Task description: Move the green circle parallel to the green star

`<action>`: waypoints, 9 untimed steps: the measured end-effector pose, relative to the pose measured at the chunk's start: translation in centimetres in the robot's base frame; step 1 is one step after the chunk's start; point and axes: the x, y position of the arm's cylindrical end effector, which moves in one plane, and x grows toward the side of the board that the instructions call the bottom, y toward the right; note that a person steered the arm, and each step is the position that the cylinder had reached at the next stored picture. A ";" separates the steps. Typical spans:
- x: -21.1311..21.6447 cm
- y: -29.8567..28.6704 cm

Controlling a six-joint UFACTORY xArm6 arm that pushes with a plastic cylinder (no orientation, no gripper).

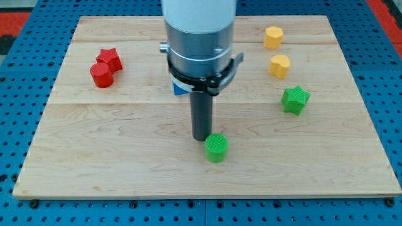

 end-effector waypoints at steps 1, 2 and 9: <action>-0.3 -6.0; 4.6 -2.8; 2.6 14.8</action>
